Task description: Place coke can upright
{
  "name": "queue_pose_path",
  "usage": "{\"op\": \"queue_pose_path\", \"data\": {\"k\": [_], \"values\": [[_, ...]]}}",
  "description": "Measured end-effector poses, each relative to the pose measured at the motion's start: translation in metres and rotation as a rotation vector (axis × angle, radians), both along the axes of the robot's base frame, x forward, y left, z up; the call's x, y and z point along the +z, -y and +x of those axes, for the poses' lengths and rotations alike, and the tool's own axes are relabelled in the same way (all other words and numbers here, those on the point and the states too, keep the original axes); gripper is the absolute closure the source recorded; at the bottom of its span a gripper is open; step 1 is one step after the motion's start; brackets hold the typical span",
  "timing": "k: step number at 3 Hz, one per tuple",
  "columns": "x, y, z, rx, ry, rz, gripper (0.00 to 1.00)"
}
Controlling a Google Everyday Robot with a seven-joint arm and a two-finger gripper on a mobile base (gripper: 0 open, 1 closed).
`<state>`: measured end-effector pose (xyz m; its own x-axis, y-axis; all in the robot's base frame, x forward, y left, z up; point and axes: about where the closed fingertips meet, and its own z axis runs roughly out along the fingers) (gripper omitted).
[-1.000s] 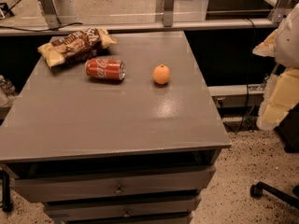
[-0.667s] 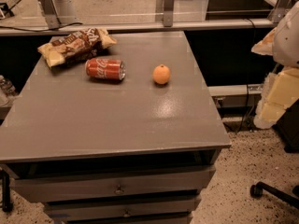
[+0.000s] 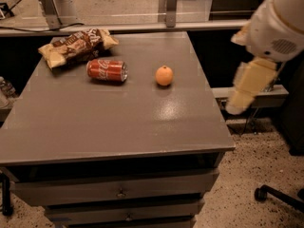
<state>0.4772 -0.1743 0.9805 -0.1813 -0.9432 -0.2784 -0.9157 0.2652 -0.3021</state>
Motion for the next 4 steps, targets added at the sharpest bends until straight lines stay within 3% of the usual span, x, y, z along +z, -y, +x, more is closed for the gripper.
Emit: {"op": "queue_pose_path", "data": {"k": [1,2,3,4], "values": [[0.002,-0.062,0.054,0.06,0.071,0.079,0.0],[0.004,-0.116,0.093,0.111,0.105,0.153,0.0],[0.01,-0.17,0.108,0.142,0.111,0.222,0.0],[0.01,-0.17,0.108,0.142,0.111,0.222,0.0]]}}
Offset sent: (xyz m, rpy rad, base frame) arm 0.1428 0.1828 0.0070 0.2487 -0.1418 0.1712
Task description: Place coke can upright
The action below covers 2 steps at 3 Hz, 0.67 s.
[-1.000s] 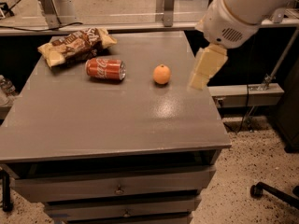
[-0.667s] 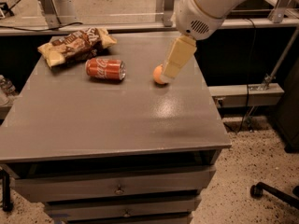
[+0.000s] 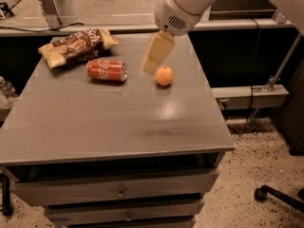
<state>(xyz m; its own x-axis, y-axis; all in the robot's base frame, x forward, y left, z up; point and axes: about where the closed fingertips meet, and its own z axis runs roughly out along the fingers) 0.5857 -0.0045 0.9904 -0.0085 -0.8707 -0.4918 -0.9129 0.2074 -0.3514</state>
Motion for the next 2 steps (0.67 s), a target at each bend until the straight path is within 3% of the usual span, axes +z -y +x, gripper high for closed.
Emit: {"op": "queue_pose_path", "data": {"k": [1,2], "values": [[0.0,-0.003,0.002,0.016,0.001,0.004,0.0],[-0.009,-0.033,0.018,0.059,0.002,0.032,0.0]]}}
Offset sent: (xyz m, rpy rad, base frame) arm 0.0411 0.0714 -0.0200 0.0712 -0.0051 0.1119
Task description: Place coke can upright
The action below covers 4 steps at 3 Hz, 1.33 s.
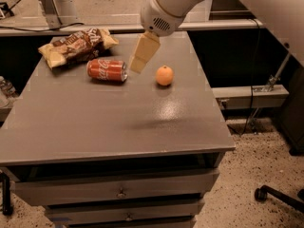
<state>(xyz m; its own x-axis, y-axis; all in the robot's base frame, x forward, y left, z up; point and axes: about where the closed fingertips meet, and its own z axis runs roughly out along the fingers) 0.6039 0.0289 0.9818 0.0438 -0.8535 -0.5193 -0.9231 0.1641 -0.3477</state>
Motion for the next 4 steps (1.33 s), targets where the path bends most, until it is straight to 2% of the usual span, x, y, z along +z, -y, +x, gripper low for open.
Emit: {"op": "queue_pose_path", "data": {"k": [1,2,3,4], "values": [[-0.019,-0.038,0.018,0.028,-0.024,0.021,0.0],[-0.045,-0.075,0.03,0.041,-0.063,-0.006,0.0],[-0.068,-0.106,0.045,0.051,-0.089,-0.056,0.0],[-0.091,-0.122,0.066,0.054,-0.108,-0.122,0.0]]}}
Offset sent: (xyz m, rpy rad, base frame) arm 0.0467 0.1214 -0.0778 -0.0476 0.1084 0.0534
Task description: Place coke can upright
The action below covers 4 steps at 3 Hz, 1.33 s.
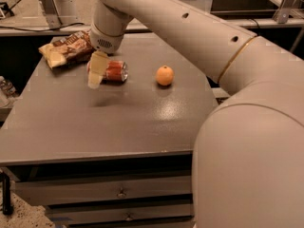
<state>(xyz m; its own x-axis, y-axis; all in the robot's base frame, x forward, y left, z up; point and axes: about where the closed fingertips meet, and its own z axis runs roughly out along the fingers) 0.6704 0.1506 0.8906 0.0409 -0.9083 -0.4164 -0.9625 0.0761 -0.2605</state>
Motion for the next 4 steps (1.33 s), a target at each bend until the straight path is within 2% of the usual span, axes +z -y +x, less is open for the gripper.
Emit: {"op": "queue_pose_path", "data": {"k": [2,3,4], "values": [[-0.038,0.001,0.023,-0.005,-0.033,-0.106,0.0],[-0.049,0.009,0.032,-0.011,-0.041,-0.158,0.17],[-0.057,0.007,0.041,-0.006,-0.067,-0.215,0.4]]}}
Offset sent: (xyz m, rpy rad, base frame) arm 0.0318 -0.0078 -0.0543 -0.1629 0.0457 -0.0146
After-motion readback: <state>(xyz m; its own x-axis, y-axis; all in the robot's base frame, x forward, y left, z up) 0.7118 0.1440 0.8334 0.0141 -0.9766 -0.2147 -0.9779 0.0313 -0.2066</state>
